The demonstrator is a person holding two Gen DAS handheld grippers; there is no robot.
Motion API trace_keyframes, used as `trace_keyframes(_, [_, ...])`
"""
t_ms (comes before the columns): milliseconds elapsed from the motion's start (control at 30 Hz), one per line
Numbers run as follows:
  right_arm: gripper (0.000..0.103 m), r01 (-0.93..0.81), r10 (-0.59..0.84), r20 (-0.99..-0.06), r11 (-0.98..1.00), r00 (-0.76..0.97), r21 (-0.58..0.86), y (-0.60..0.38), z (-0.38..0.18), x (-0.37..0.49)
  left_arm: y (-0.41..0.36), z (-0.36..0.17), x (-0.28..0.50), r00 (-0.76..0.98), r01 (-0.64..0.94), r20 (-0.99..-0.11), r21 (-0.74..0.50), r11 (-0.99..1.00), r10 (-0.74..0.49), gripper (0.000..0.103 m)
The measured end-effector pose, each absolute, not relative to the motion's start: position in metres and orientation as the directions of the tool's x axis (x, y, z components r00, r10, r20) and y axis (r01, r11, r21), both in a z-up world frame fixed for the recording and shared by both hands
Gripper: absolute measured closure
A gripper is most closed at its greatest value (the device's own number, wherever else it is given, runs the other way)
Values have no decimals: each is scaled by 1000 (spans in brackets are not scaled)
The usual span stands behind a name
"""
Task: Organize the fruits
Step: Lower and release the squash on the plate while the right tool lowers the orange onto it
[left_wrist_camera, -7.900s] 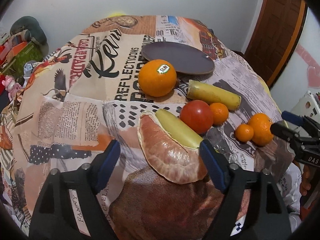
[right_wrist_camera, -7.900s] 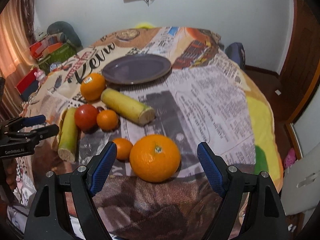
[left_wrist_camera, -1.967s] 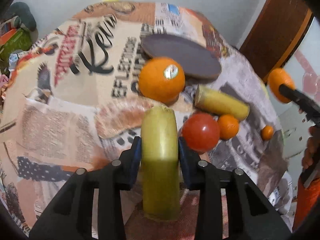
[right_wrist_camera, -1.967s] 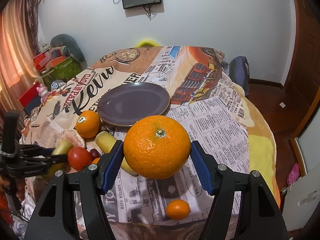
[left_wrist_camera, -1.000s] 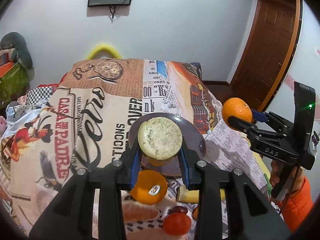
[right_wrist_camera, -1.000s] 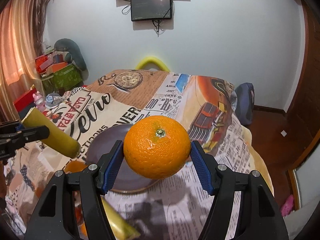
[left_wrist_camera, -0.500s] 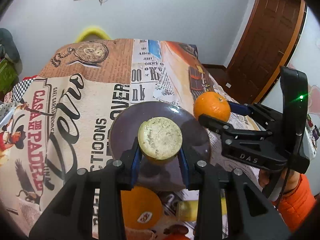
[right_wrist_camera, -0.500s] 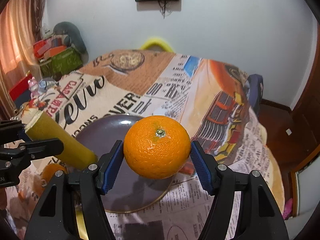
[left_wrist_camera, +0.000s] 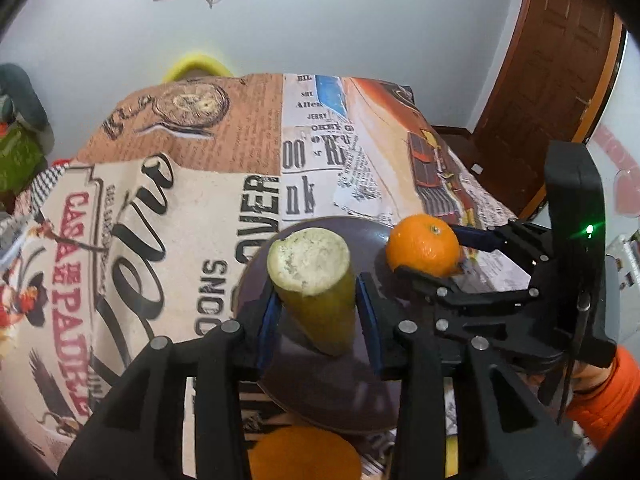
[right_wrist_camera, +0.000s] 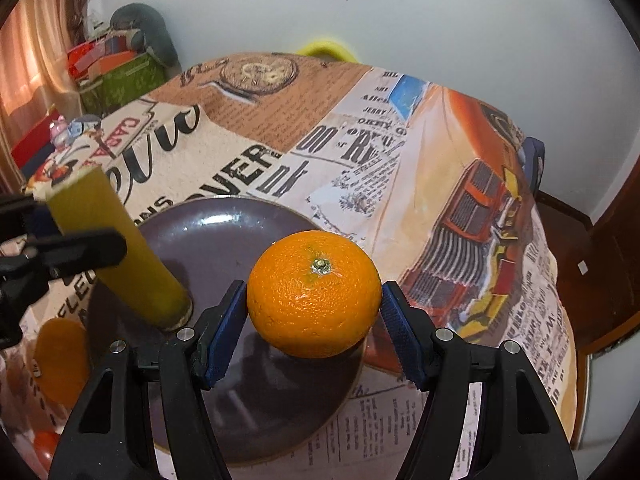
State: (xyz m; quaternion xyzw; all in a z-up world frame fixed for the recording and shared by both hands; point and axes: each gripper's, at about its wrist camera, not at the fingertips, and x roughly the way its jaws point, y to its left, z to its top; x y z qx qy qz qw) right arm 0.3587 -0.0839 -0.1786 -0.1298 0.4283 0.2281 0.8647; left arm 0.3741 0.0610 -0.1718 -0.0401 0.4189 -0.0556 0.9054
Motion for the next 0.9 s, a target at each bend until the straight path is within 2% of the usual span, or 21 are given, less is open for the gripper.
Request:
trace_keyframes(400, [38, -538, 275, -834, 842, 479, -31, -75, -192, 363, 65, -179, 397, 630, 37, -772, -79, 996, -85, 60])
trace_keyframes(600, [38, -542, 277, -838, 840, 469, -25, -77, -192, 361, 53, -187, 405, 590, 78, -798, -97, 992, -124, 60])
trace_keyframes(667, [36, -541, 291, -832, 841, 472, -13, -80, -188, 357, 48, -190, 406, 579, 96, -804, -99, 990, -136, 62])
trace_keyframes(733, [33, -543, 305, -821, 840, 482, -7, -83, -181, 353, 44, -191, 406, 571, 111, -806, -110, 988, -153, 75])
trace_keyframes(900, [31, -533, 299, -797, 845, 525, -34, -90, -167, 343, 39, -184, 396, 582, 120, -797, -111, 986, -161, 77])
